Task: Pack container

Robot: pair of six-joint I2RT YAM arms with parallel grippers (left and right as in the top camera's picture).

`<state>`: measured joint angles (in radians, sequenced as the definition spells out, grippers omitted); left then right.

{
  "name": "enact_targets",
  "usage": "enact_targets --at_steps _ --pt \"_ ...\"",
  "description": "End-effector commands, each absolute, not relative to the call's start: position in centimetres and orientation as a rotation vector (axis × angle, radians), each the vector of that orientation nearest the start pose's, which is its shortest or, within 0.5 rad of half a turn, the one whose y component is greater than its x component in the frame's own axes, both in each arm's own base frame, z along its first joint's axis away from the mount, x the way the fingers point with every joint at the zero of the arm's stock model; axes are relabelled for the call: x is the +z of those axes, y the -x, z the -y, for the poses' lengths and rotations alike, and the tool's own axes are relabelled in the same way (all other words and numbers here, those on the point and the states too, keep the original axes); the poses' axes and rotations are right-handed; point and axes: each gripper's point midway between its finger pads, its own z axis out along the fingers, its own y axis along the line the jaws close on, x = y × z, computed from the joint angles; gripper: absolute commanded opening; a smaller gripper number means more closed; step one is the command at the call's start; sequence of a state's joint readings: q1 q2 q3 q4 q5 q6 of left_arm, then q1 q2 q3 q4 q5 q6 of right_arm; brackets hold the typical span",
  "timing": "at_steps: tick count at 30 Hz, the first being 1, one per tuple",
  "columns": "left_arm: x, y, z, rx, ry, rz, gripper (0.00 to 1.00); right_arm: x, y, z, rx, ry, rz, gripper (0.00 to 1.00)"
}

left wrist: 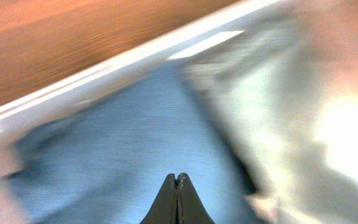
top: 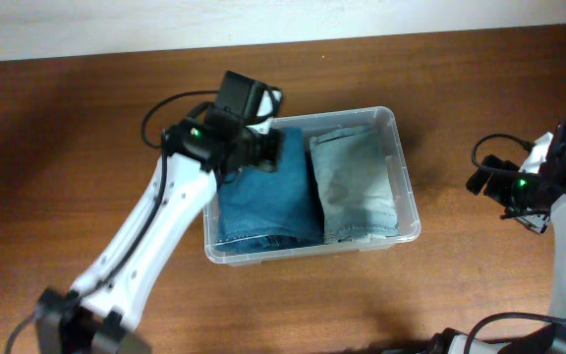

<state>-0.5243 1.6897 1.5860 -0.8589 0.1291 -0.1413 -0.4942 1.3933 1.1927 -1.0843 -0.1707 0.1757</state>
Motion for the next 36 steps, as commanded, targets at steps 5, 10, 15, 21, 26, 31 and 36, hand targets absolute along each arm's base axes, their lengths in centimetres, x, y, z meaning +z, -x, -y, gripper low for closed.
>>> enact_targets --at_steps 5,10,15,21,26,31,36 --pt "19.0 -27.9 32.2 -0.713 -0.925 -2.565 0.01 15.0 -27.4 11.4 0.179 -0.893 -2.679 0.98" --pt "13.3 -25.0 34.4 -0.683 -1.061 -2.674 0.0 15.0 -27.4 11.4 0.18 -0.894 -2.679 0.98" --pt "8.0 -24.2 34.6 -0.647 -1.098 -2.819 0.0 15.0 -27.4 11.4 0.18 -0.894 -2.679 0.98" --pt "7.7 -27.3 33.0 -0.552 -1.066 -2.802 0.01 15.0 -27.4 11.4 0.184 -0.893 -2.679 0.98" --pt "15.0 -32.9 29.8 -0.467 -0.885 -2.657 0.0 15.2 -27.9 10.3 0.259 -0.818 -2.684 0.98" --pt "22.2 -37.8 22.4 -0.342 -0.603 -2.52 0.04 15.6 -29.3 7.7 0.282 -0.606 -2.709 0.98" --pt "24.1 -40.3 15.0 -0.282 -0.369 -2.517 0.68 16.3 -31.4 3.3 0.288 -0.303 -2.714 0.98"
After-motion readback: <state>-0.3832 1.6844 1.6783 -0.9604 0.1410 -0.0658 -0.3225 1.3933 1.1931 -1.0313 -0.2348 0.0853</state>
